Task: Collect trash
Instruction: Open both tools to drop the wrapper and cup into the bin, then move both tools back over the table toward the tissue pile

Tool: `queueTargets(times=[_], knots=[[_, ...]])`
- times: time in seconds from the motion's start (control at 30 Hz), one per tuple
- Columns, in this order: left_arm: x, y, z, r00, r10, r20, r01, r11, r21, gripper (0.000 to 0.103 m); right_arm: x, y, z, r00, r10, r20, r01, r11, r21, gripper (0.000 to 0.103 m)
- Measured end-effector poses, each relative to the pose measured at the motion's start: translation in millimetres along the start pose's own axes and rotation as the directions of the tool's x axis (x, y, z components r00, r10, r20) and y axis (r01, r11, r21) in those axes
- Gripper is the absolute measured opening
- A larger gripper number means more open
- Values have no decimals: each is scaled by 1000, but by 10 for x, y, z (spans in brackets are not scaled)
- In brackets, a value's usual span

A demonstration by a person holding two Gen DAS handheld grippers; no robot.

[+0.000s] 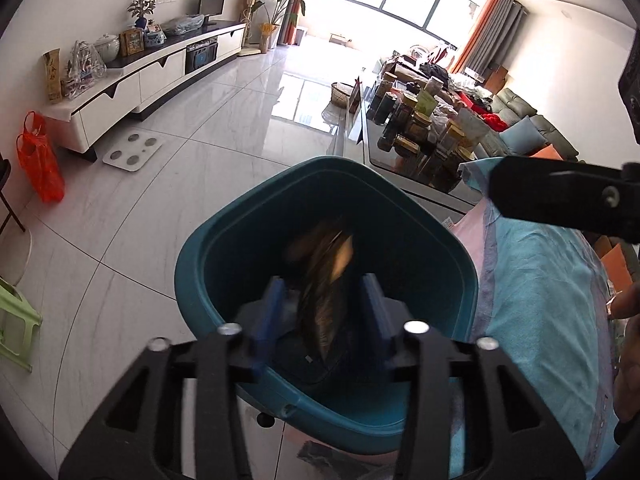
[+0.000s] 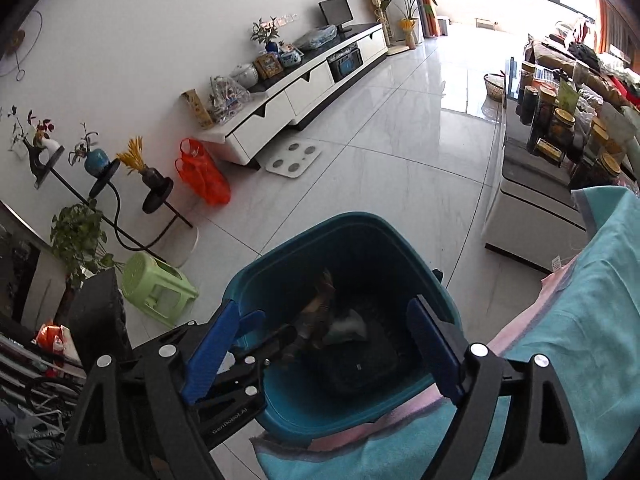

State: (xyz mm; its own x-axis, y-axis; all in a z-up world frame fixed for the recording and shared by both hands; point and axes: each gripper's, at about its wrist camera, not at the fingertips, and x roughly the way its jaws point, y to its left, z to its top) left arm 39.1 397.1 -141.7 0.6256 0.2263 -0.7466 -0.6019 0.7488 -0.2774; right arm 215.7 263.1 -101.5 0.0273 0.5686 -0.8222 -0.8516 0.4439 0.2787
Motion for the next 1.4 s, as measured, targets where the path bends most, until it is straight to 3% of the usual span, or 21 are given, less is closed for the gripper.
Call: queueTargets(times=[0.07,0.3,0.37,0.47,0.67,0.83,0.97,1.1,1.4], knots=[[-18,-31,2,1000,-4,2,4,1000,4,69,-82,-40,-9,1000,0,18,0,1000,10,85],[-92,-211,6,1000,-10,23,9,999,31,84,-454,-259,-139,996,11,93,-16,998,56,88],[-152,-303,17,999,-5,44,3,999,43,98,-623,-324,-226,991,-1,133,-9,998,69,89],[-285,-427,40,997,-9,78,4,998,63,97,-887,-397,-387,979,-38,202,21,996,88,96],[-673,-646,84,990,-23,143,13,998,66,98,-1369,-485,-792,939,-136,317,100,987,128,96],[-1050,-817,63,971,-135,195,125,990,63,98,-1731,-503,-1191,889,-215,405,167,974,151,96],[-1395,-1166,-49,932,-179,314,132,978,164,98,-2016,-490,-1564,840,-266,473,209,963,170,96],[-1639,-1524,-185,899,-231,371,147,959,241,98,-2255,-464,-1902,788,-335,518,272,942,195,96],[-2016,-2297,-544,853,-375,363,215,887,409,97,-2723,-493,-2535,666,-483,568,381,875,298,96]])
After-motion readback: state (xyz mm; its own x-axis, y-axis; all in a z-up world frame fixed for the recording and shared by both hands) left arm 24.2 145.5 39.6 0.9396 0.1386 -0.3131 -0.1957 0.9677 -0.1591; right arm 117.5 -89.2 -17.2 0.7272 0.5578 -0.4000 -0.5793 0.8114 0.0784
